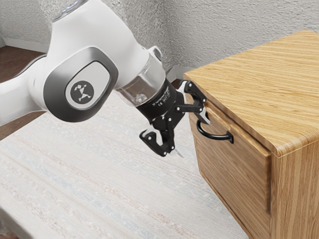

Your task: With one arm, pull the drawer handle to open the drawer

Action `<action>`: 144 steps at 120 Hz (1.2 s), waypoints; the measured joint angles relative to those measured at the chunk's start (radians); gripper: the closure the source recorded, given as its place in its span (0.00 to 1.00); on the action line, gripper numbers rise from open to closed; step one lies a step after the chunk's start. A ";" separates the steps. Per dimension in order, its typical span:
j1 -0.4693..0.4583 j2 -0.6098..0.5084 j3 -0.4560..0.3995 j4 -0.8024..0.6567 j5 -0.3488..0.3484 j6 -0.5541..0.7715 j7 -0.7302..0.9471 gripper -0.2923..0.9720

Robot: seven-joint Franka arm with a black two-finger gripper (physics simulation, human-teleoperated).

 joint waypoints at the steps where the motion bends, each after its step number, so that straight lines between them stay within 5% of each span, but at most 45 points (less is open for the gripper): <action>1: -0.001 0.000 0.000 -0.002 0.000 0.000 -0.001 0.33; 50: 0.006 -0.064 0.003 -0.076 0.005 0.003 -0.037 0.40; 144: -0.005 -0.364 0.027 -0.335 0.001 0.003 -0.061 0.41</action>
